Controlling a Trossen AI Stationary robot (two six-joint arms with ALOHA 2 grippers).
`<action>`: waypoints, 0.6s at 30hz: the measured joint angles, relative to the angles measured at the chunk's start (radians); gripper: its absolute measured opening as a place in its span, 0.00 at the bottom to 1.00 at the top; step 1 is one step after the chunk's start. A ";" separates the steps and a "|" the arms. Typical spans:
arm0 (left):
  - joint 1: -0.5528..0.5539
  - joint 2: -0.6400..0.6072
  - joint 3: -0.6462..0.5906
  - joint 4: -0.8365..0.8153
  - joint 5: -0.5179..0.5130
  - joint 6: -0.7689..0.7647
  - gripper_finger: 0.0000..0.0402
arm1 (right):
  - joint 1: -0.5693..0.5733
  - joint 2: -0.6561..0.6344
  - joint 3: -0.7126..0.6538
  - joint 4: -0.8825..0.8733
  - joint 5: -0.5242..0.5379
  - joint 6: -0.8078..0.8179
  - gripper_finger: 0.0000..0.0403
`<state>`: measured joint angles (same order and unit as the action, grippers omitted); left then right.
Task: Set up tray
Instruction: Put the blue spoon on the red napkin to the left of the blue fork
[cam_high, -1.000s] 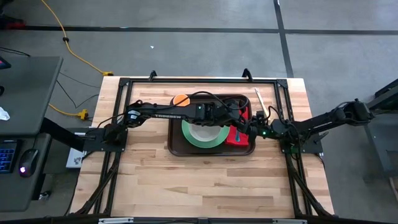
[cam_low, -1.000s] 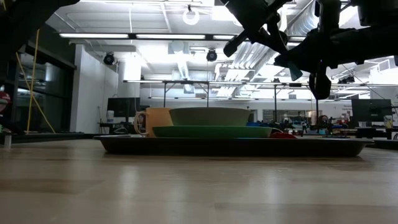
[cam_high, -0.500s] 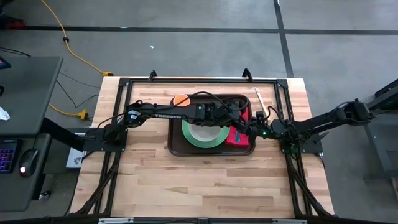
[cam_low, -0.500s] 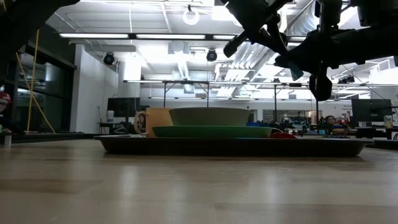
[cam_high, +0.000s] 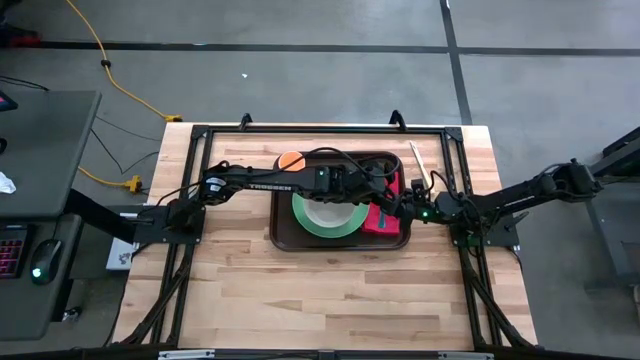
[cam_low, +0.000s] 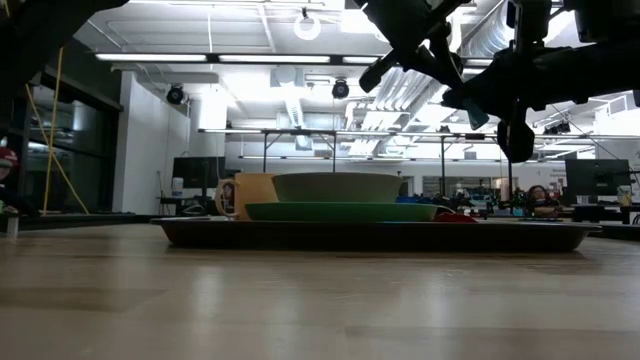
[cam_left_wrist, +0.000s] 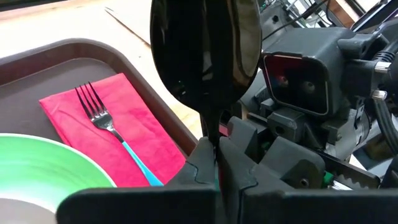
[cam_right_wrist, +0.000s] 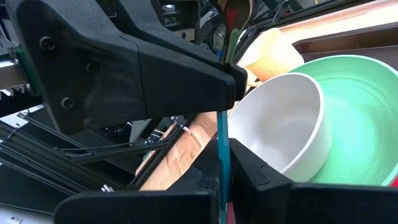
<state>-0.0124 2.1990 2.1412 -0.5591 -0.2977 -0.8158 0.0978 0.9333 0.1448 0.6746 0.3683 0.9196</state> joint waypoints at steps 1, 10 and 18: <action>0.000 0.000 0.000 -0.001 0.000 0.000 0.07 | 0.000 0.000 0.000 0.000 0.000 0.000 0.00; 0.000 -0.001 0.002 -0.015 0.002 0.000 0.08 | 0.000 -0.017 0.000 -0.009 0.012 0.000 0.00; 0.000 -0.003 0.004 -0.010 0.013 0.000 0.08 | 0.000 -0.058 -0.002 -0.031 0.016 0.000 0.00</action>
<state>-0.0124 2.1960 2.1448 -0.5686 -0.2849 -0.8158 0.0978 0.8748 0.1429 0.6436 0.3840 0.9198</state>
